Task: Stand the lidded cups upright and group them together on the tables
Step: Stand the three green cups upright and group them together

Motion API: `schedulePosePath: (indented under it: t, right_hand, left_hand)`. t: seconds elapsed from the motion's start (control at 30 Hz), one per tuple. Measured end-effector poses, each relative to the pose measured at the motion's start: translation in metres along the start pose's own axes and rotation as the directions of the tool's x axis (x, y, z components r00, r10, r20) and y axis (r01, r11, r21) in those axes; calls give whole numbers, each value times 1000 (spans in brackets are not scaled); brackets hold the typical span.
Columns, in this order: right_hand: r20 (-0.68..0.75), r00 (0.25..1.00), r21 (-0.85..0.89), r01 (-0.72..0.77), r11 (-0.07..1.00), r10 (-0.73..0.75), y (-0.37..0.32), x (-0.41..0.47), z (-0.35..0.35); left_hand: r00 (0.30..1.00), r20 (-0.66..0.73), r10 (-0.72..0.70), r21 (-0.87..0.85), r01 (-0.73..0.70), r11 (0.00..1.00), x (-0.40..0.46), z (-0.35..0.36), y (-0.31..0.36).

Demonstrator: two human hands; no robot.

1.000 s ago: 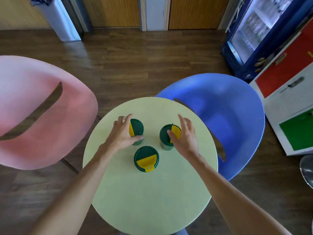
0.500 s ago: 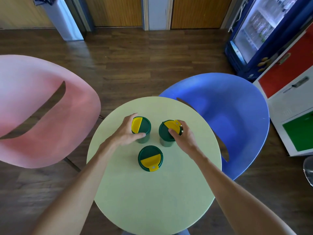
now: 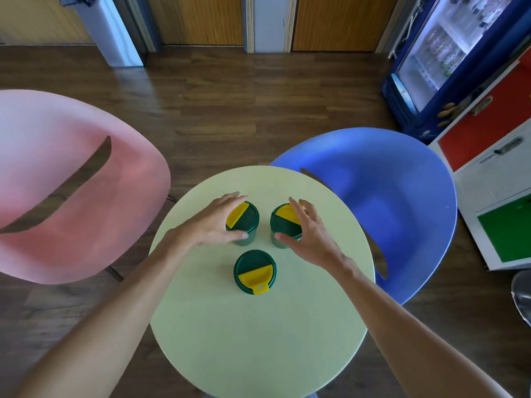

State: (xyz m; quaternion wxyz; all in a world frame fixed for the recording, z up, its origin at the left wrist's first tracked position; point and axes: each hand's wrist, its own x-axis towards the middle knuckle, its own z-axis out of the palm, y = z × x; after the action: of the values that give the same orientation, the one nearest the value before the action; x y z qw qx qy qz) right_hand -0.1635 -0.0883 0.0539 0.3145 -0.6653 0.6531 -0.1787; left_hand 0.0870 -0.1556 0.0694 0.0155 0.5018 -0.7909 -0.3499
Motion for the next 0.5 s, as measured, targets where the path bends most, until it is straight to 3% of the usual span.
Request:
schedulePosePath:
  t: [0.1,0.5]
  right_hand:
    - [18,999,-101,38,994,-36,2,-2,2]
    - [-80,994,2,-71,997,71,-15,12,18]
  left_hand:
    - [1000,3,19,104,-19,994,-1,2,4]
    - [997,-71,28,138,-18,990,7,7,7]
